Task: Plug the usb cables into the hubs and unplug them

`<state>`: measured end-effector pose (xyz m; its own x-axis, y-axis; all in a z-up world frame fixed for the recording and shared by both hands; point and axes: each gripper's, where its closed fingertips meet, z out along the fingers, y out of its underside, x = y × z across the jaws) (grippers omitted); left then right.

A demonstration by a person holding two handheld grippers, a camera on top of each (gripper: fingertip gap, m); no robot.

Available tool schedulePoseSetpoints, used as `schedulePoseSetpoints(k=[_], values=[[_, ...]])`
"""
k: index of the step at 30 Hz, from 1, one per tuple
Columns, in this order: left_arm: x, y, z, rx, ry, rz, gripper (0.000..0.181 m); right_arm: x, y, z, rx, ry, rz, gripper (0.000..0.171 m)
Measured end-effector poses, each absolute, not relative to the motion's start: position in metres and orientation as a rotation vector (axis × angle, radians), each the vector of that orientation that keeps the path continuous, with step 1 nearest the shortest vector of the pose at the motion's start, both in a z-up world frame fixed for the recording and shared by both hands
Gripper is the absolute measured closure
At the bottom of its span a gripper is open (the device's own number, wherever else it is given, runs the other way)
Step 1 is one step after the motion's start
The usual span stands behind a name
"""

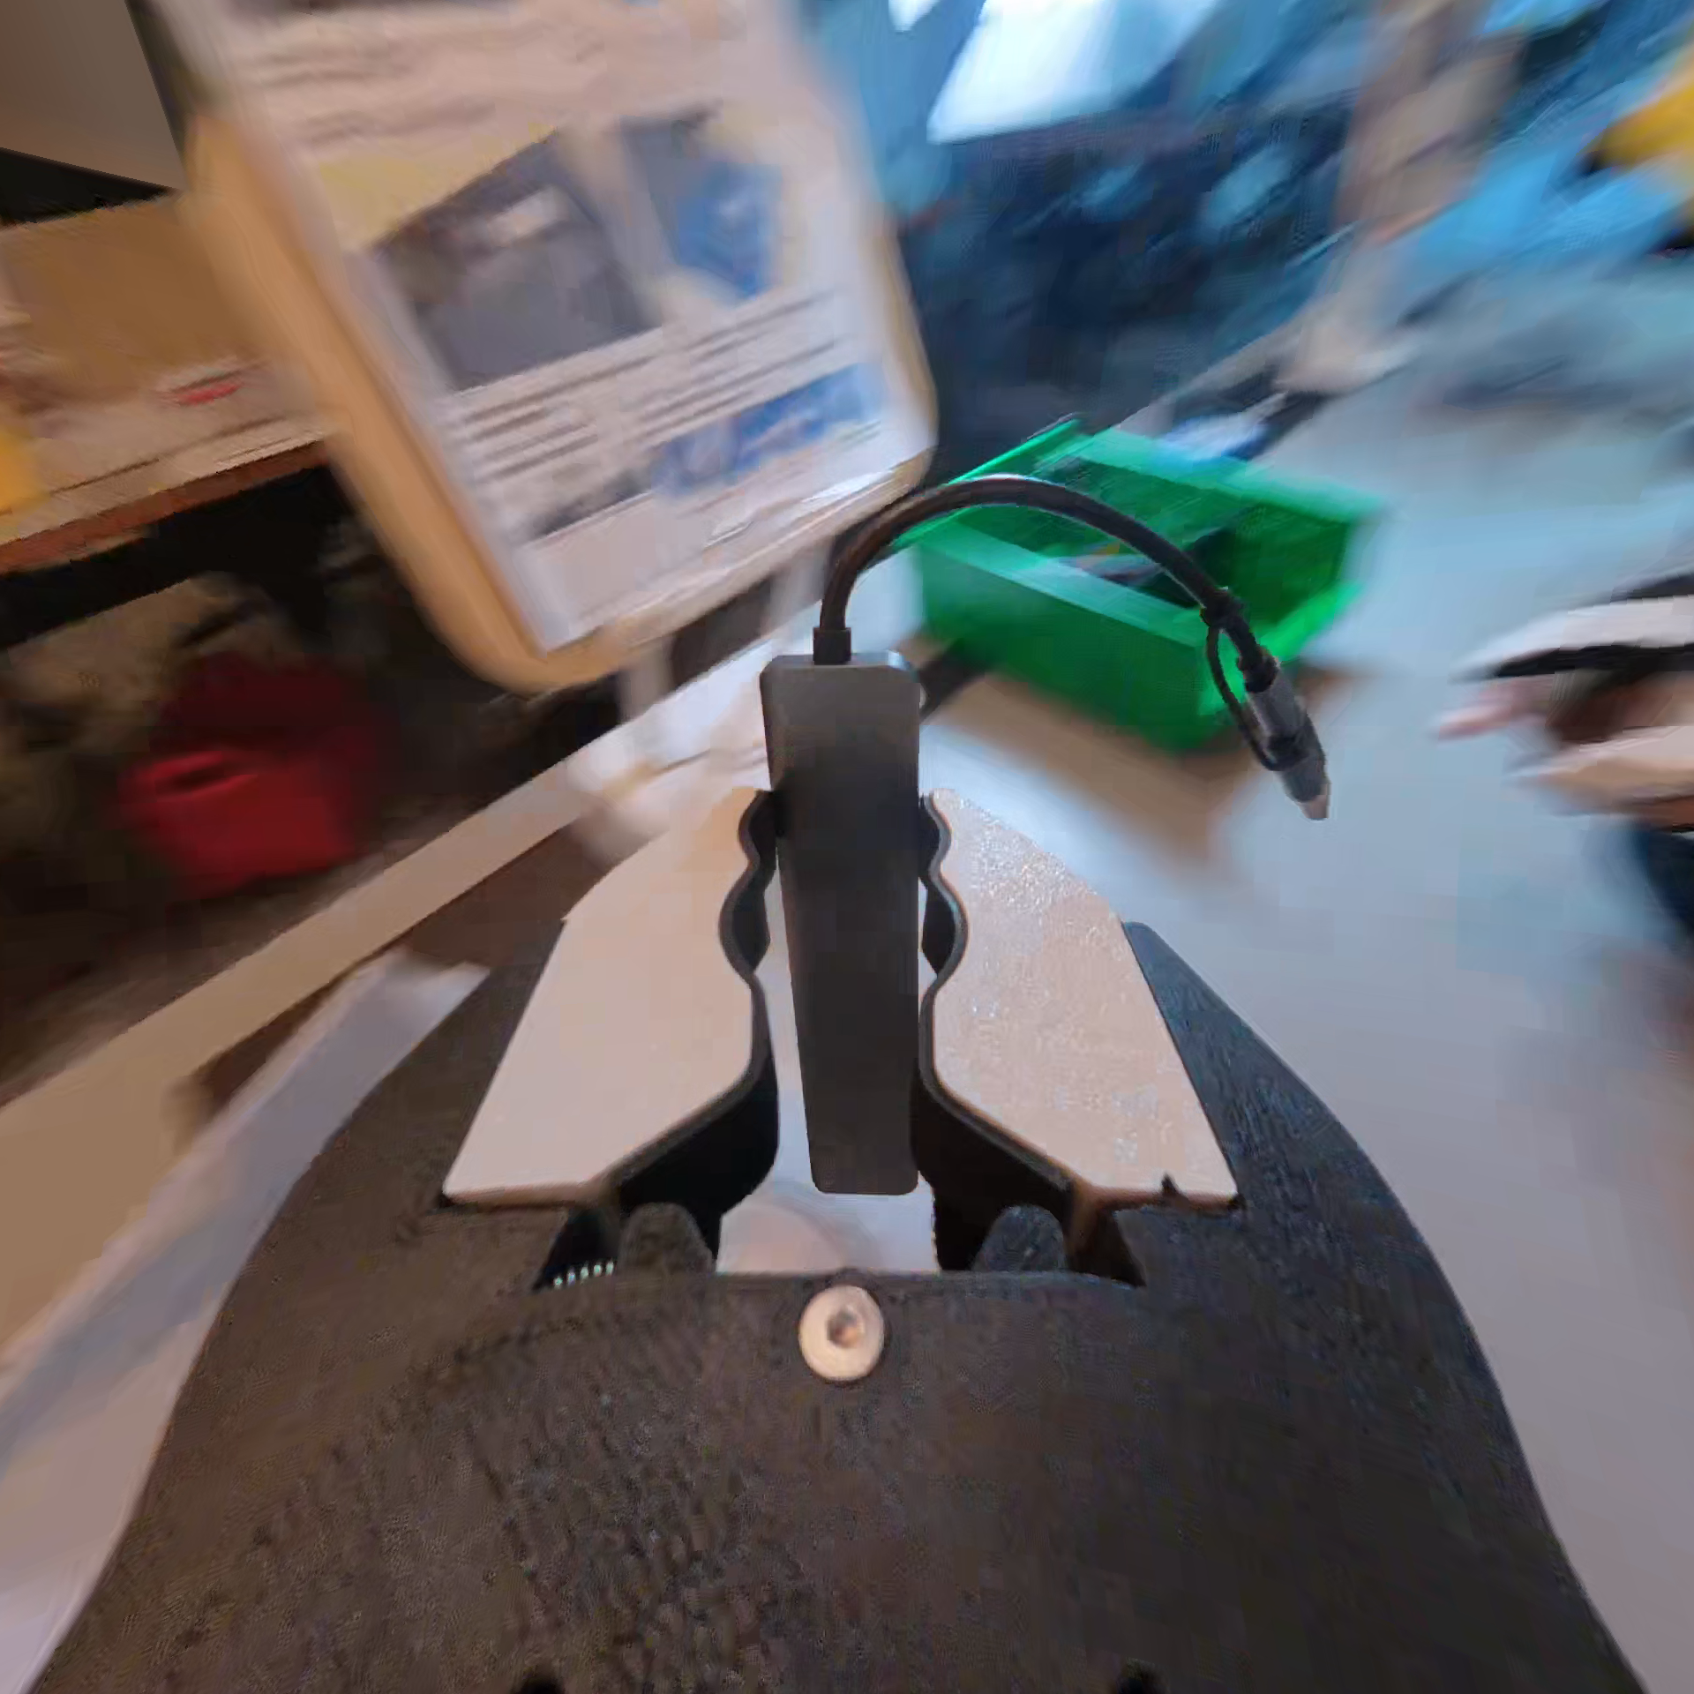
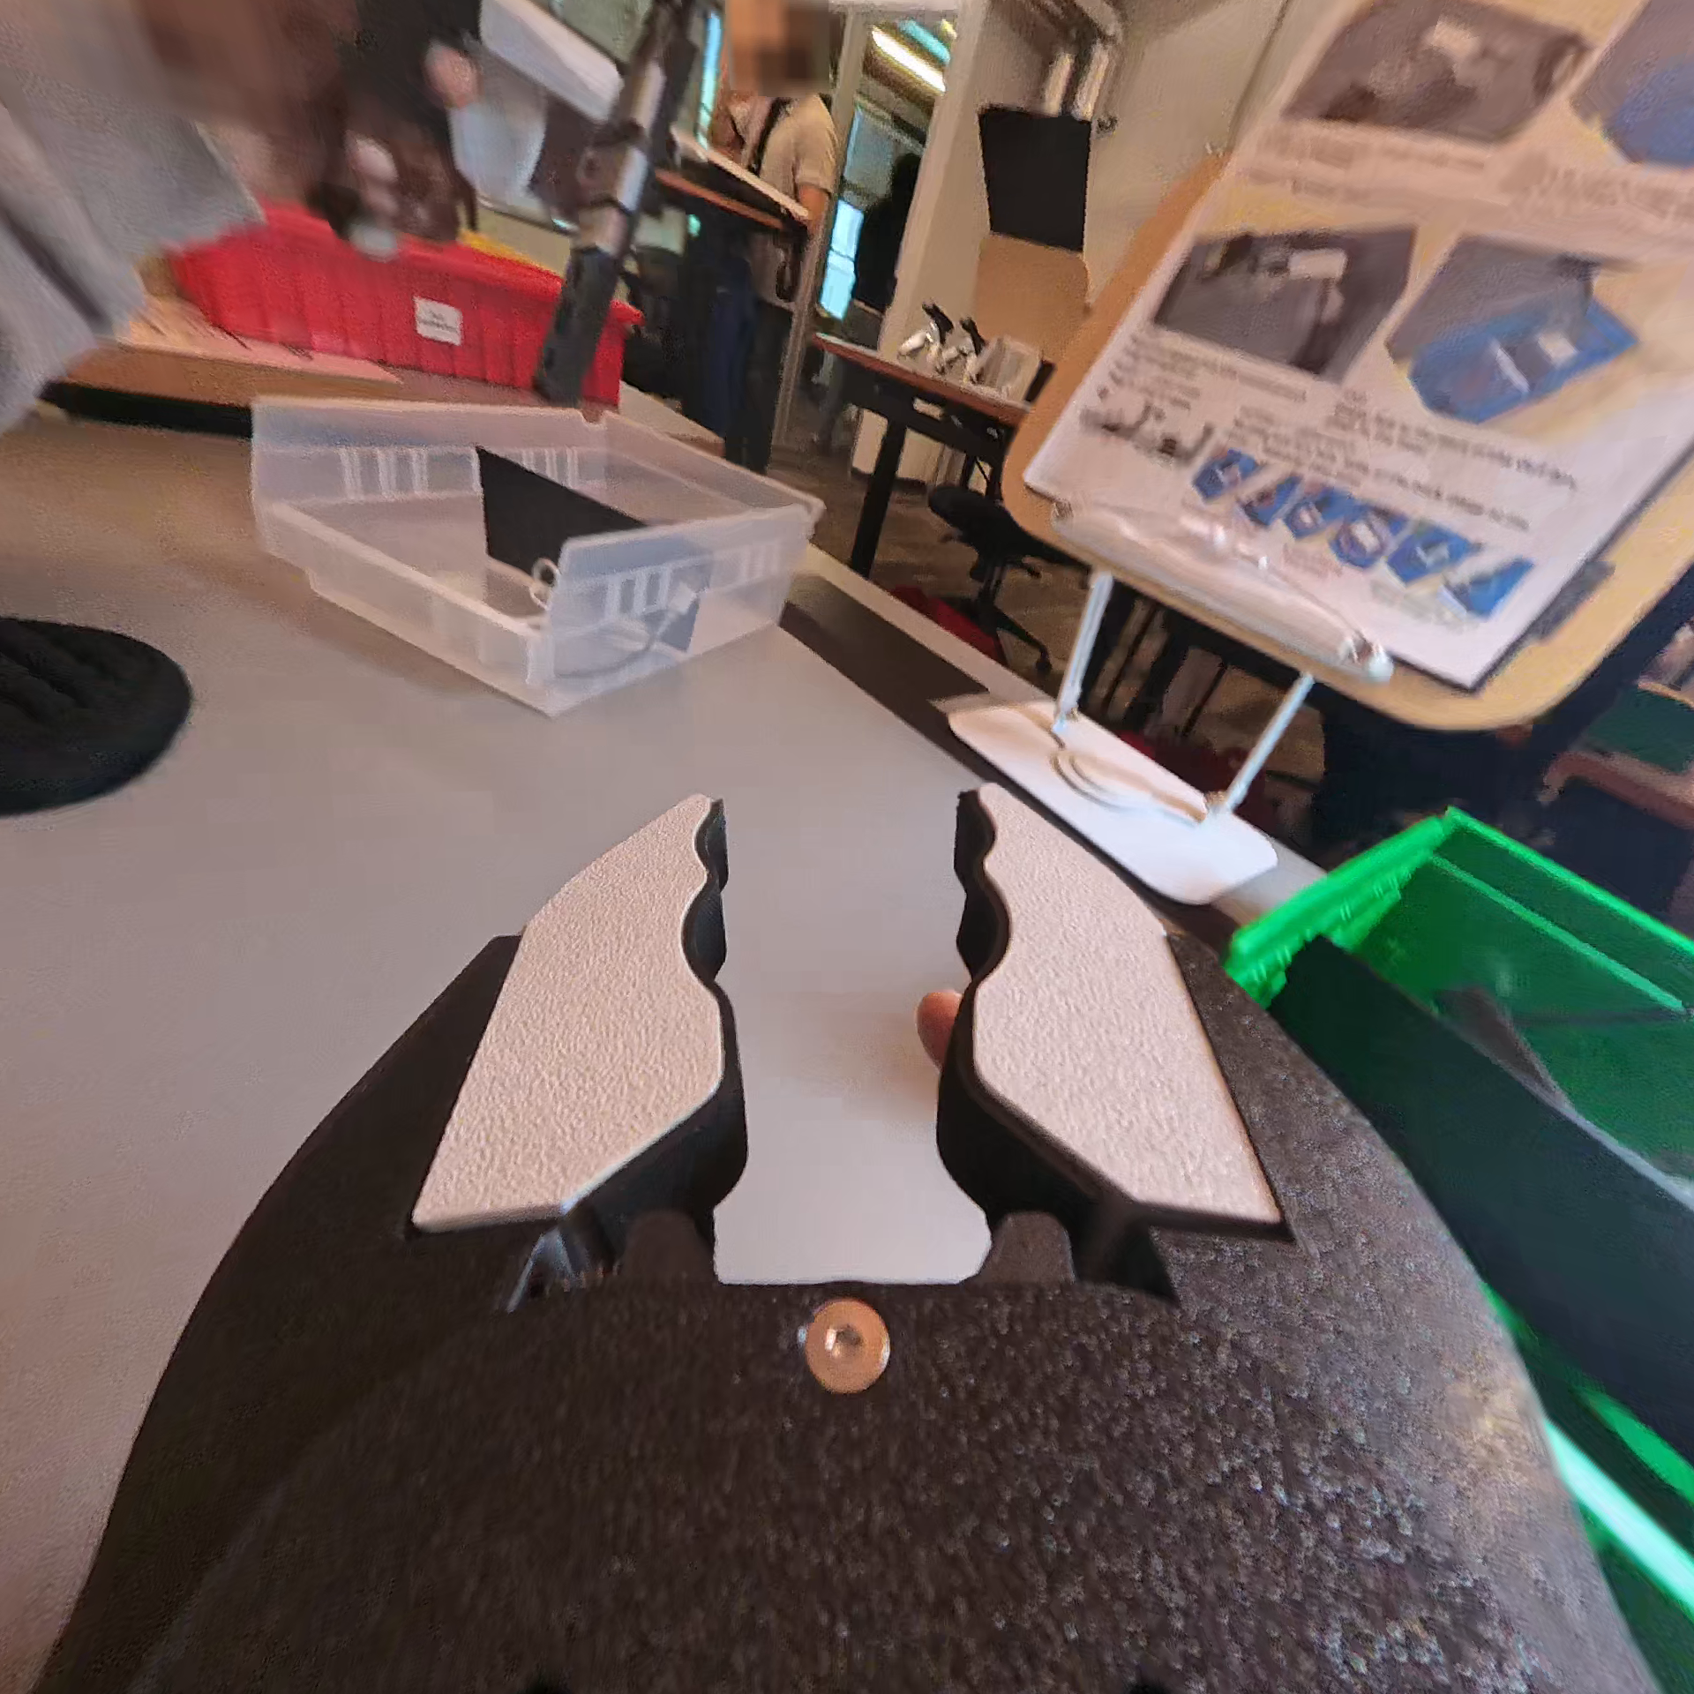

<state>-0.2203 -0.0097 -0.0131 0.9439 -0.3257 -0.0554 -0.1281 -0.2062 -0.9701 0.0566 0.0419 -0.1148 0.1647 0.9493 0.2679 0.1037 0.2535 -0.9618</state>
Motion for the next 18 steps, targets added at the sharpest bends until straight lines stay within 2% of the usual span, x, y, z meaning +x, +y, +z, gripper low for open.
schedulePoseSetpoints(k=[4,6,8,11,13,15,18], values=[[-0.087,-0.041,-0.027,-1.540,0.526,-0.761,0.151,0.027,0.006,-0.100,-1.089,-1.485,1.019,0.123],[-0.042,-0.052,-0.045,-1.474,0.586,-0.939,0.151,0.018,-0.022,-0.116,-1.065,-1.692,1.161,0.118],[-0.009,-0.063,-0.064,-1.424,0.661,-1.080,0.151,0.013,-0.047,-0.140,-1.064,-1.830,1.276,0.106],[0.025,-0.074,-0.089,-1.419,0.780,-1.174,0.151,0.009,-0.082,-0.171,-1.047,-1.937,1.453,0.106],[0.039,-0.080,-0.097,-1.401,0.833,-1.200,0.151,0.011,-0.102,-0.181,-1.009,-1.985,1.547,0.118],[0.048,-0.085,-0.107,-1.408,0.860,-1.228,0.151,0.015,-0.115,-0.174,-0.941,-1.960,1.644,0.143],[0.050,-0.088,-0.108,-1.387,0.839,-1.253,0.152,0.017,-0.116,-0.174,-0.899,-1.970,1.593,0.144]])
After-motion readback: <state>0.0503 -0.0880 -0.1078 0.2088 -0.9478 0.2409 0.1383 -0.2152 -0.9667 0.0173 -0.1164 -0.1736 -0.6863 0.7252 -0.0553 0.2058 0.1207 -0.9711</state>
